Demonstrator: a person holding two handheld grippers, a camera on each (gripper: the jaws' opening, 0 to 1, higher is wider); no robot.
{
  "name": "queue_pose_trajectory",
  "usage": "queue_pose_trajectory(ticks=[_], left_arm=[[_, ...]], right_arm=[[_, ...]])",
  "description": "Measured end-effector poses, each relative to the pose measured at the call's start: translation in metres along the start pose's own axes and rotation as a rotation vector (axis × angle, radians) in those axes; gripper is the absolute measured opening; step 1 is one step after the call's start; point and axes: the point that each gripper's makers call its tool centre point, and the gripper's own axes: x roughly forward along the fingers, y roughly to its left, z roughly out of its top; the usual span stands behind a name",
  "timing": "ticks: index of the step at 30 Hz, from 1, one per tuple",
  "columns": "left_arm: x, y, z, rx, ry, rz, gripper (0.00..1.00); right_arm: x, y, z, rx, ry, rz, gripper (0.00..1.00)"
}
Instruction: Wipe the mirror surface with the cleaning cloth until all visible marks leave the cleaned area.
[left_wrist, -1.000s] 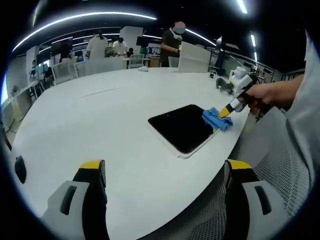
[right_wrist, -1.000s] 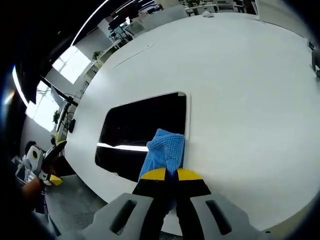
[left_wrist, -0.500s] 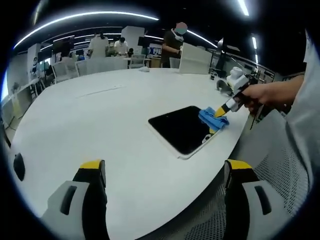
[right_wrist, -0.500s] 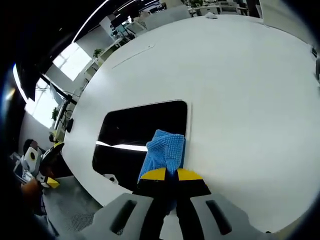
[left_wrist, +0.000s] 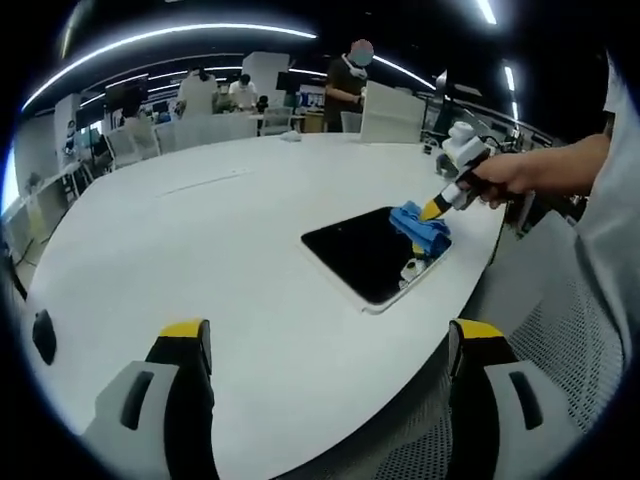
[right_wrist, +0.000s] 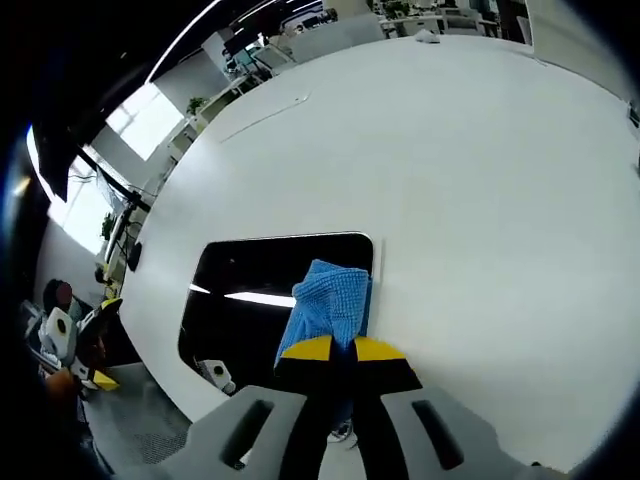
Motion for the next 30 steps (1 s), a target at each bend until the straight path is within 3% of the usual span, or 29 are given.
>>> queue_pose_trajectory(ticks=[12, 30], left_arm=[[0.0, -0.003, 0.008, -0.018, -0.035, -0.004, 0.99], [0.002, 0.001, 0.0, -0.025, 0.001, 0.008, 0.99]], right_arm=[[0.009, -0.004, 0.019, -0.006, -0.005, -0.005, 0.0], [0.028, -0.012, 0.053, -0.038, -0.006, -0.012, 0.0]])
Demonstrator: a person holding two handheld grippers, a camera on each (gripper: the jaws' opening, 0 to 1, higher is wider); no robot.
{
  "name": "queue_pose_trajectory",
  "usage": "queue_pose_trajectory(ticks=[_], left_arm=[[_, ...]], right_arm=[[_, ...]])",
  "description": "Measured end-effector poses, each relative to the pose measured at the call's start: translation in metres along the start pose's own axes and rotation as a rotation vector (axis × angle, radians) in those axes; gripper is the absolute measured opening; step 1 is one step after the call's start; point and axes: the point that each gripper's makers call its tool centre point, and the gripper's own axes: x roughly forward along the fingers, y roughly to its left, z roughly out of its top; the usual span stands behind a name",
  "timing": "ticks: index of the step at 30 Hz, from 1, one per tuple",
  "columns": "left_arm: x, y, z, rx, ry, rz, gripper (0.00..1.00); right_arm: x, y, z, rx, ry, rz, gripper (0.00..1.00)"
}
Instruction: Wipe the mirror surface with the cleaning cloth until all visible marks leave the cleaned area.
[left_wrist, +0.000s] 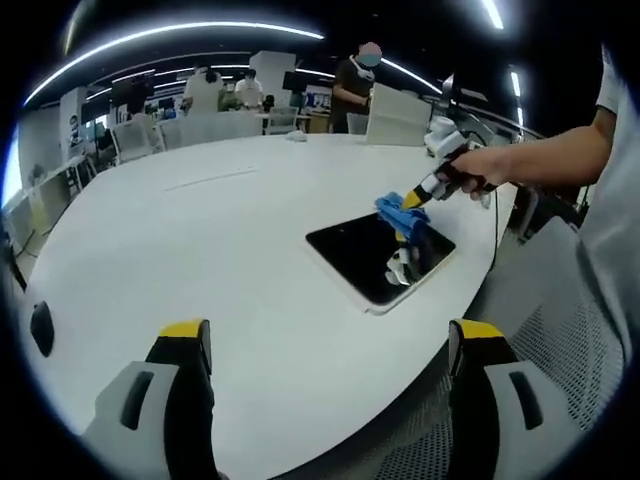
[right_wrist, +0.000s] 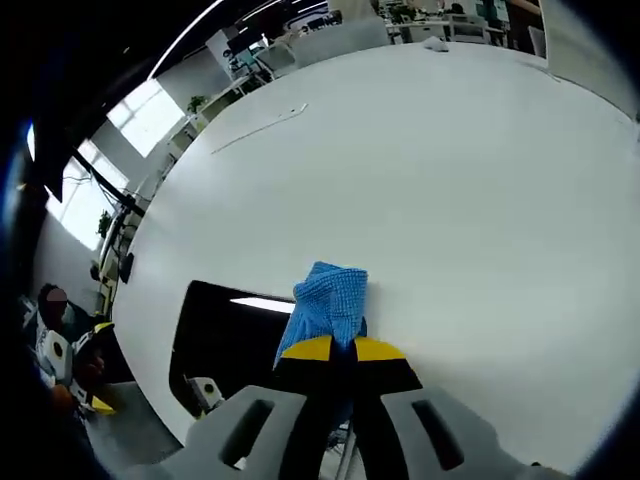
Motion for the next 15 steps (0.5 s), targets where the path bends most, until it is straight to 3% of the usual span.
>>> queue_pose_trajectory(ticks=[15], left_arm=[[0.0009, -0.0029, -0.0036, 0.025, 0.023, 0.001, 0.99]], right_arm=[[0.0011, 0.0001, 0.0029, -0.001, 0.008, 0.013, 0.0]])
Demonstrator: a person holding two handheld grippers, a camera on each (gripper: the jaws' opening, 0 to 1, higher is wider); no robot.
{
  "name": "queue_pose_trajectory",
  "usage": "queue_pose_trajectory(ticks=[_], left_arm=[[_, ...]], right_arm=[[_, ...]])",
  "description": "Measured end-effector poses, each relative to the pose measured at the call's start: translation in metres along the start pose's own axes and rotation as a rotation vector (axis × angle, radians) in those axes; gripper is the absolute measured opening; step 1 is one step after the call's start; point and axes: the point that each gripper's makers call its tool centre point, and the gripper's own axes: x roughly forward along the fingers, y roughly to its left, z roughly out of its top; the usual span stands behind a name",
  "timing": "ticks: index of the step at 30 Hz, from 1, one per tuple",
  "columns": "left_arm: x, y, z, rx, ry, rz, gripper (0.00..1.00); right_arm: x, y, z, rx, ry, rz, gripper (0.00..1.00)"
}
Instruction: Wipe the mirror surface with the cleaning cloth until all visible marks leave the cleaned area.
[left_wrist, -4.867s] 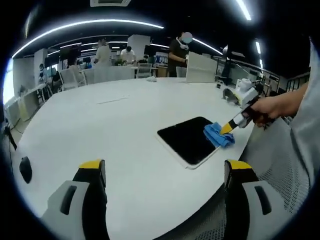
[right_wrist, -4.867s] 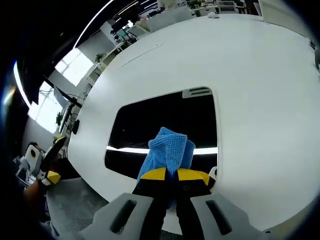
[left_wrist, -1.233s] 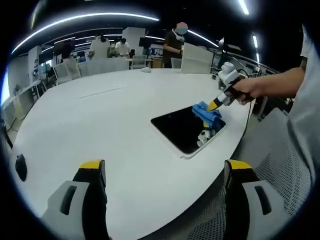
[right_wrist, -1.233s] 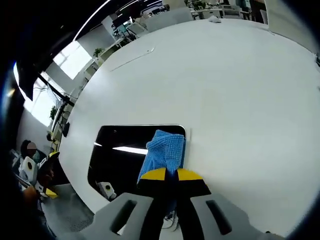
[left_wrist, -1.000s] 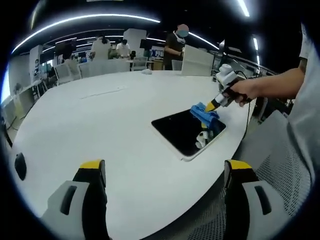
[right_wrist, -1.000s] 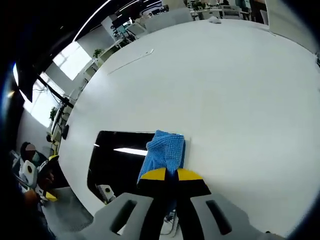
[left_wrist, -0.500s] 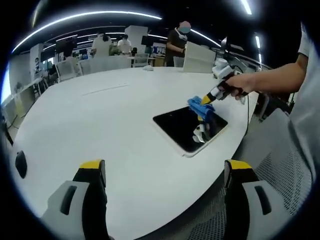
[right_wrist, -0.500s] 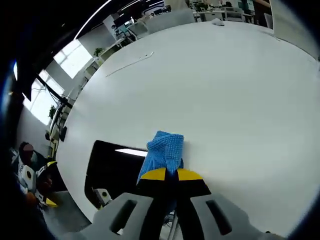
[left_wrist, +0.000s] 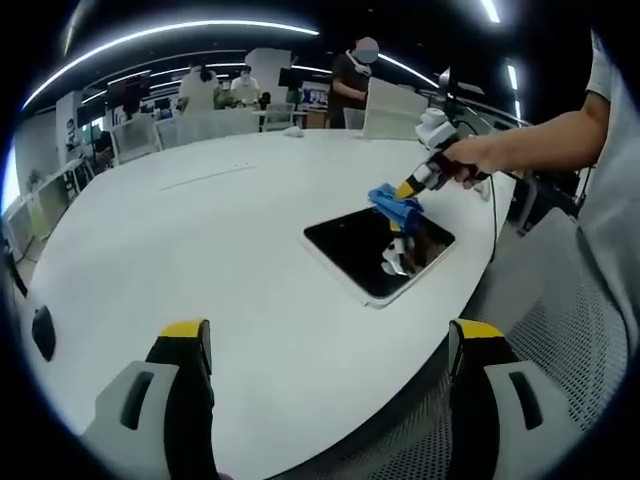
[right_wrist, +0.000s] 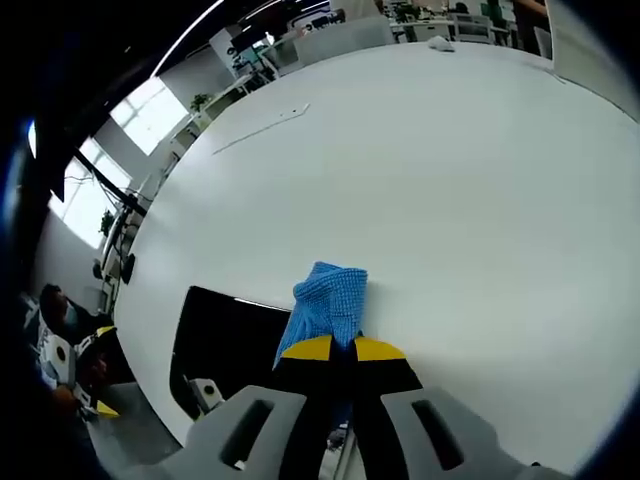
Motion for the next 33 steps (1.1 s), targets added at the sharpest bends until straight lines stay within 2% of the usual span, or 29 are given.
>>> queue_pose_trajectory(ticks=[2, 4, 9, 13, 16, 21, 26, 32, 33], left_arm=[[0.0, 0.0, 0.0, 0.006, 0.002, 0.003, 0.99], [0.0, 0.0, 0.0, 0.005, 0.002, 0.004, 0.99], [0.0, 0.003, 0.0, -0.001, -0.004, 0.005, 0.99], [0.001, 0.0, -0.004, 0.008, 0.014, -0.011, 0.99], [0.001, 0.0, -0.005, 0.008, 0.016, -0.012, 0.99], [0.001, 0.002, -0.006, 0.009, 0.012, -0.01, 0.99], [0.0, 0.005, -0.007, 0.01, 0.008, -0.007, 0.99], [0.0, 0.005, -0.007, 0.014, 0.009, -0.007, 0.99], [0.0, 0.005, -0.008, 0.014, 0.012, -0.007, 0.99]], right_arm=[[-0.001, 0.002, 0.001, -0.032, 0.009, -0.008, 0.0], [-0.005, 0.001, 0.01, -0.056, -0.019, -0.015, 0.0], [-0.032, 0.005, 0.027, -0.005, -0.065, 0.024, 0.0], [-0.052, 0.0, 0.04, 0.014, -0.097, 0.045, 0.0], [-0.069, -0.006, 0.042, 0.022, -0.112, 0.05, 0.0], [-0.091, -0.025, 0.035, 0.03, -0.112, 0.039, 0.0], [-0.102, -0.047, 0.022, 0.047, -0.095, 0.002, 0.0], [-0.098, -0.059, 0.002, 0.026, -0.05, -0.053, 0.0], [-0.094, -0.063, -0.005, 0.006, -0.023, -0.073, 0.0]])
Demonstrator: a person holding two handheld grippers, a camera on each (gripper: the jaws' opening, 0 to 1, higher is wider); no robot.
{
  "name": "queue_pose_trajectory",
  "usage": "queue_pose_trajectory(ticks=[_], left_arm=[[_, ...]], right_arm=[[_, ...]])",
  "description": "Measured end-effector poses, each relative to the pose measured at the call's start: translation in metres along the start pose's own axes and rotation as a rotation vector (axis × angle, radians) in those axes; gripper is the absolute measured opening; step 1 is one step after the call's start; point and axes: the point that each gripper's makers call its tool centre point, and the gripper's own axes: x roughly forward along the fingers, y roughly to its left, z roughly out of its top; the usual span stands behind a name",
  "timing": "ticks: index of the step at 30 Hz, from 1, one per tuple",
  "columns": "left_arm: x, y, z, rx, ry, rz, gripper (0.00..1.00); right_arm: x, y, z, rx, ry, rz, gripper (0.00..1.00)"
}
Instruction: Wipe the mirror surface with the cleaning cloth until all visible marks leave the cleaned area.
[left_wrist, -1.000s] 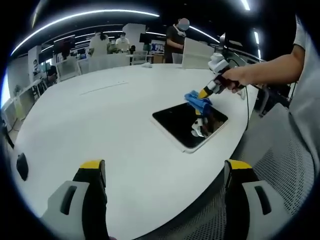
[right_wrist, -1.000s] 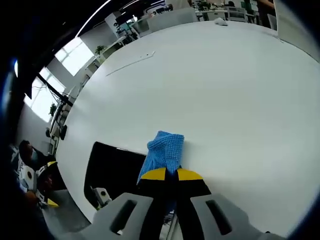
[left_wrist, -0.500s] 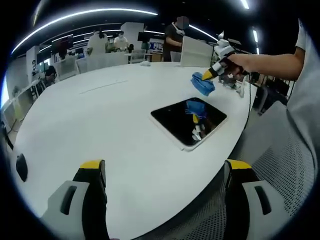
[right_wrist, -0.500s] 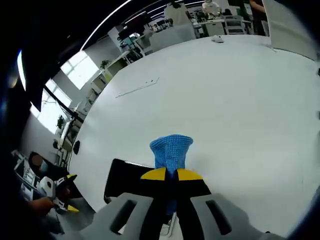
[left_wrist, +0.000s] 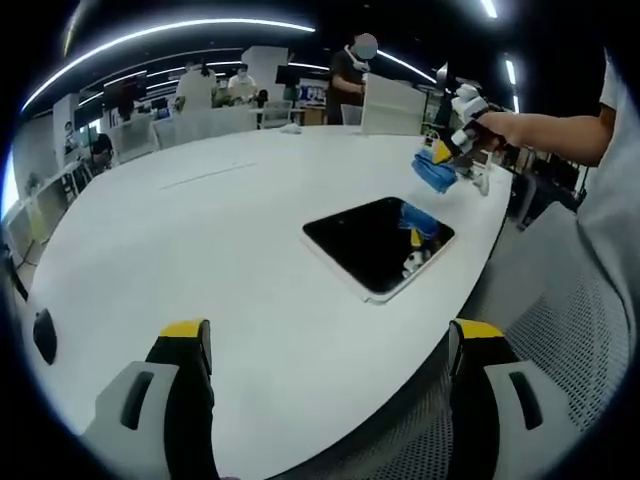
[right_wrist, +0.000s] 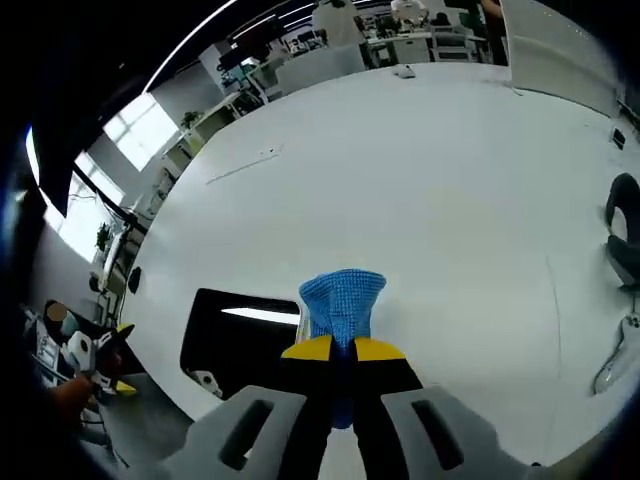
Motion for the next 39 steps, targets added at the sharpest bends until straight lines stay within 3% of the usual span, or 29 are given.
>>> queue_pose_trajectory(ticks=[6, 14, 18, 27, 29, 31, 33, 39], left_arm=[[0.0, 0.001, 0.0, 0.003, 0.001, 0.007, 0.99], [-0.001, 0.004, 0.002, -0.015, -0.008, 0.018, 0.99], [-0.002, 0.001, 0.005, -0.015, -0.011, 0.022, 0.99], [-0.003, 0.002, 0.009, -0.039, -0.027, 0.032, 0.99], [-0.003, 0.003, 0.009, -0.039, -0.028, 0.035, 0.99], [-0.003, 0.002, 0.01, -0.03, -0.026, 0.034, 0.99], [-0.003, 0.002, 0.011, -0.038, -0.03, 0.039, 0.99], [-0.004, 0.004, 0.011, -0.049, -0.037, 0.041, 0.99]], right_arm=[[0.02, -0.004, -0.022, -0.001, 0.044, -0.014, 0.01], [0.039, 0.001, -0.032, 0.01, 0.029, -0.012, 0.02], [0.05, 0.004, -0.045, -0.007, 0.042, -0.018, 0.03], [0.043, 0.003, -0.038, -0.085, -0.05, 0.008, 0.06], [0.037, 0.003, -0.033, -0.079, -0.093, 0.008, 0.16], [0.032, 0.008, -0.03, -0.046, -0.131, 0.047, 0.44], [0.024, 0.012, -0.027, -0.038, -0.162, 0.084, 0.66], [-0.006, 0.002, -0.022, -0.232, -0.256, 0.104, 0.83]])
